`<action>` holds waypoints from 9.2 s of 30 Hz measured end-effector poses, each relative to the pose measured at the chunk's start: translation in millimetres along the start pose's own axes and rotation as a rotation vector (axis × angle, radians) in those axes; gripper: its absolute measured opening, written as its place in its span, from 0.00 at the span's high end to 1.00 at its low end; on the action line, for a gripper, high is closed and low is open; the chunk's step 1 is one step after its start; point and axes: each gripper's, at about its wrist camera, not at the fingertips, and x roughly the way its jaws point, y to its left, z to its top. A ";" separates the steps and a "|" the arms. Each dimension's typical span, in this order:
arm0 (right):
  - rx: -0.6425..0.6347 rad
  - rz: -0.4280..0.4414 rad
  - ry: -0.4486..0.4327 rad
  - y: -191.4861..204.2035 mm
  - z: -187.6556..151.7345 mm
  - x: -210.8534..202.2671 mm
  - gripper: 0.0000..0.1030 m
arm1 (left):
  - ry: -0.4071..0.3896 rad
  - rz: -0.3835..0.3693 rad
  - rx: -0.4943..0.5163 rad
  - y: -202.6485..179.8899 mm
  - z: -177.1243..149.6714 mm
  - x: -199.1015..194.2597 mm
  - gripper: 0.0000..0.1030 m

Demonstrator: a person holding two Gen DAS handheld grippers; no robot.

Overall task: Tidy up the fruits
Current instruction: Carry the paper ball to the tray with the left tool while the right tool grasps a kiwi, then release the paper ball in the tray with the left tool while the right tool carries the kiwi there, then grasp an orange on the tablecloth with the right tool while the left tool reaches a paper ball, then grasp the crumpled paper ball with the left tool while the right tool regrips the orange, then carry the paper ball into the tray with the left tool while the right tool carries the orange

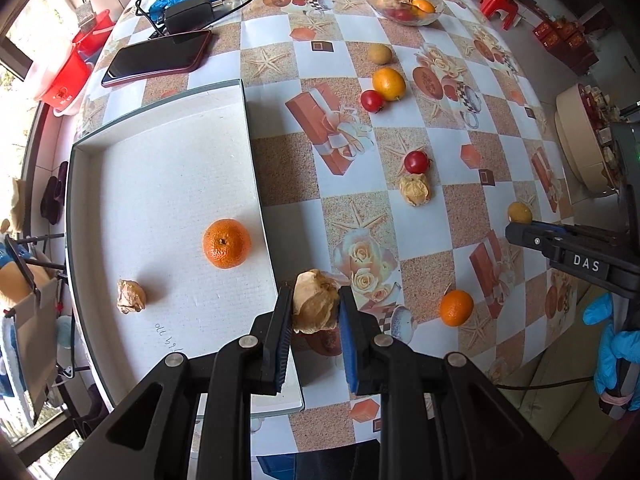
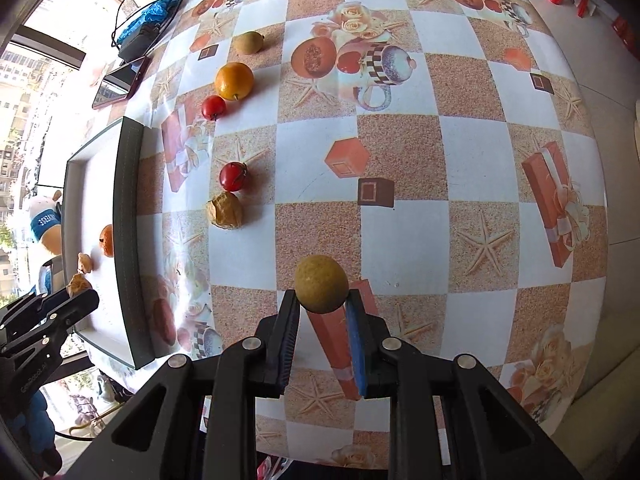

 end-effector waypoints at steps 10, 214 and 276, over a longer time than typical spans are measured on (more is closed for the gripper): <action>-0.069 0.006 -0.073 46.8 10.4 -24.1 0.76 | -0.040 0.008 0.006 22.9 -1.2 -8.5 0.77; 0.103 0.049 0.072 -93.6 -59.9 12.8 0.60 | 0.146 -0.015 0.063 -66.2 107.4 102.3 0.73; -0.191 0.027 -0.018 88.7 -2.1 2.3 0.64 | 0.038 -0.013 -0.199 81.0 -25.3 2.7 0.72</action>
